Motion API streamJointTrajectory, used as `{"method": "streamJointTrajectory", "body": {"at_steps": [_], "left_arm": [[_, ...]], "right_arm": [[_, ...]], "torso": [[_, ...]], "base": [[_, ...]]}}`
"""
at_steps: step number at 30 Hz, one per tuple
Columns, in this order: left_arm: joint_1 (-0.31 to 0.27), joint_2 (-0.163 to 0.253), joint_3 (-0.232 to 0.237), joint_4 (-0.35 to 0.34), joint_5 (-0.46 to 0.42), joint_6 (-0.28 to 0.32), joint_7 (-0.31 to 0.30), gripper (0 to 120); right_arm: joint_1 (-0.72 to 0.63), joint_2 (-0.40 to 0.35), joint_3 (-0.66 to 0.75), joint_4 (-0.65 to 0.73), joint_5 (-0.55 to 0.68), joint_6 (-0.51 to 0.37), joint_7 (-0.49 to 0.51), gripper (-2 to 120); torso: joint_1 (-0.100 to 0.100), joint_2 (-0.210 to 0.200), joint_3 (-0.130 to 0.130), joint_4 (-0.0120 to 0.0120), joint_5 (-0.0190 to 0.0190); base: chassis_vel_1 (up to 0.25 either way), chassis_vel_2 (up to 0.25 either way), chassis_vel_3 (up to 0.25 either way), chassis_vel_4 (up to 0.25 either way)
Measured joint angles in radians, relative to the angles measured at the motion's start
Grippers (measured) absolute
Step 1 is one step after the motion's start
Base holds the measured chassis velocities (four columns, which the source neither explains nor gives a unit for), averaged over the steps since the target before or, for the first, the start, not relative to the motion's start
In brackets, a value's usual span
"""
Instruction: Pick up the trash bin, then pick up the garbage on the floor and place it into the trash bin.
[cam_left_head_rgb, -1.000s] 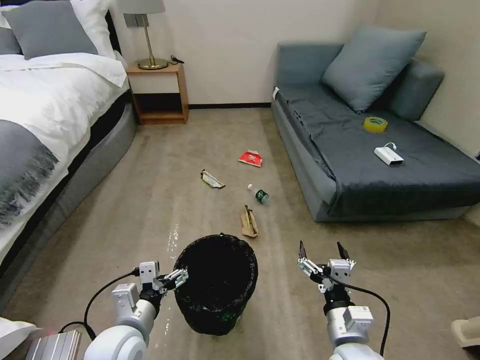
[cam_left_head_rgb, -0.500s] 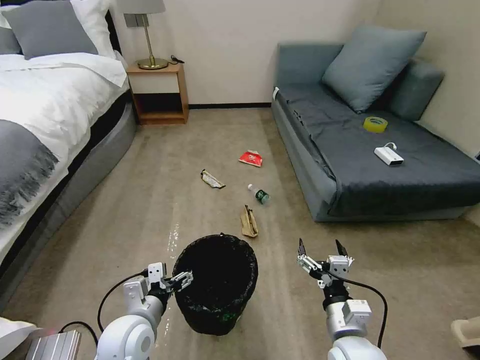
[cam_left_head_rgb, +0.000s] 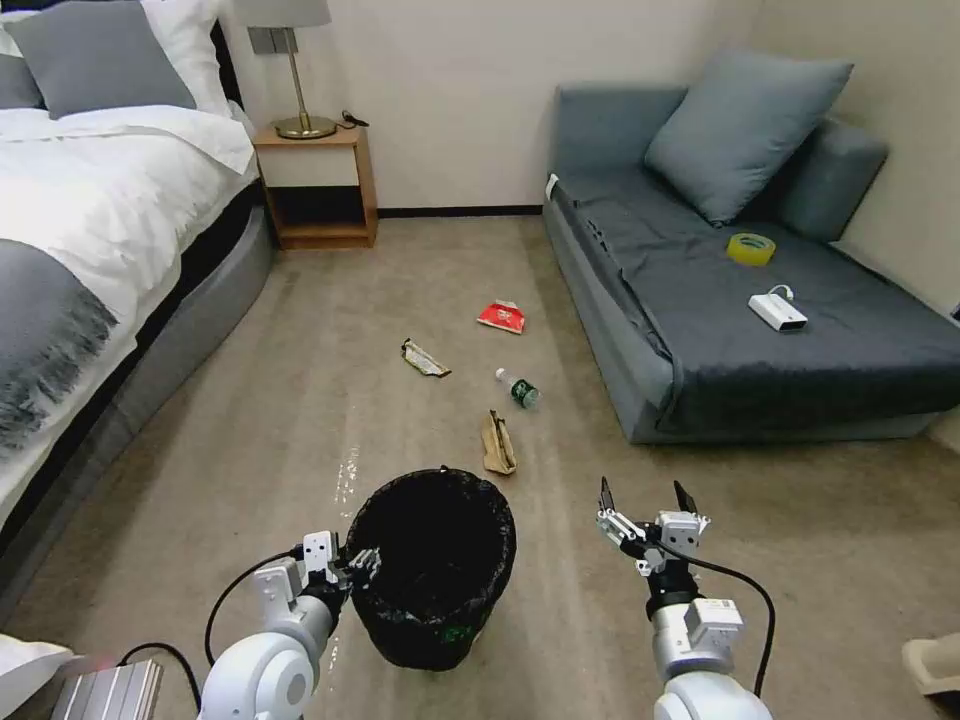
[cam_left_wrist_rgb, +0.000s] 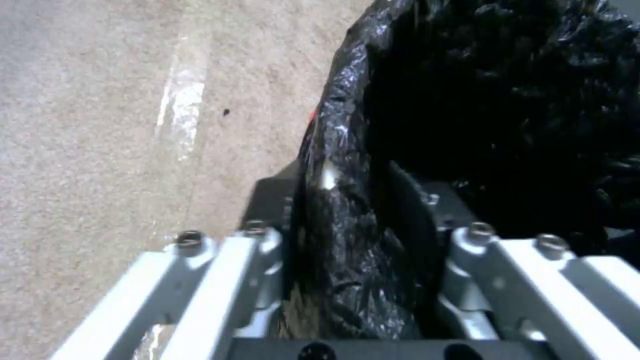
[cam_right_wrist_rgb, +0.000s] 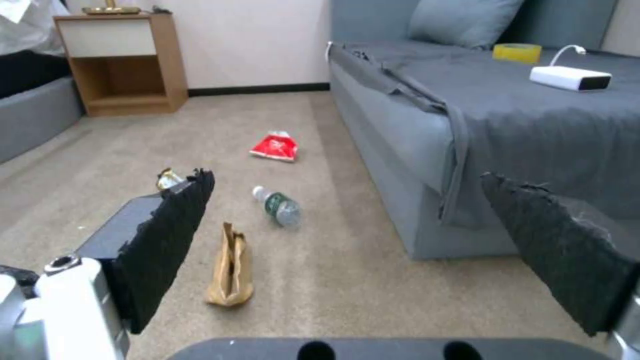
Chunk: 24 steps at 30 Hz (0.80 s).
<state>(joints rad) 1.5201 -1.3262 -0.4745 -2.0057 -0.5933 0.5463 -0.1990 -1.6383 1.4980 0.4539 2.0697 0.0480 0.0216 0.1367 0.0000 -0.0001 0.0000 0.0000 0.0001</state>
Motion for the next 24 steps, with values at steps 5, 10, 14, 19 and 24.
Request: {"method": "streamJointTrajectory", "body": {"at_steps": [5,10,14,19,24], "left_arm": [[-0.002,-0.002,-0.001,0.006,0.001,-0.005,0.003,15],[-0.002,-0.01,0.0,0.01,0.001,-0.014,0.011,4],[0.003,-0.012,-0.002,0.013,0.017,-0.03,0.026,4],[0.018,-0.018,-0.01,0.01,0.051,-0.074,0.056,4],[0.035,-0.021,-0.026,-0.01,0.08,-0.126,0.075,4]], "right_arm": [[-0.001,0.002,0.002,0.002,0.001,0.0,0.004,100],[-0.002,0.003,0.003,0.002,0.001,0.0,0.007,100],[-0.002,0.003,0.003,0.002,0.001,0.0,0.008,100],[-0.001,0.003,0.001,0.002,0.001,0.0,0.009,100],[-0.001,-0.002,0.001,0.007,0.001,-0.003,0.009,100]], "torso": [[0.0,0.0,0.0,0.0001,0.0001],[0.0,0.0,0.0,0.0,0.0001],[0.0,0.0,0.0,0.0,0.0],[0.0,0.0,0.0,-0.0001,-0.0004],[0.0,0.0,0.0,0.0,-0.0001]], "base": [[0.0,0.0,0.0,0.0],[0.0,0.0,0.0,0.0],[0.0,0.0,0.0,0.0],[0.0,0.0,0.0,0.0],[0.0,0.0,0.0,0.0]]}}
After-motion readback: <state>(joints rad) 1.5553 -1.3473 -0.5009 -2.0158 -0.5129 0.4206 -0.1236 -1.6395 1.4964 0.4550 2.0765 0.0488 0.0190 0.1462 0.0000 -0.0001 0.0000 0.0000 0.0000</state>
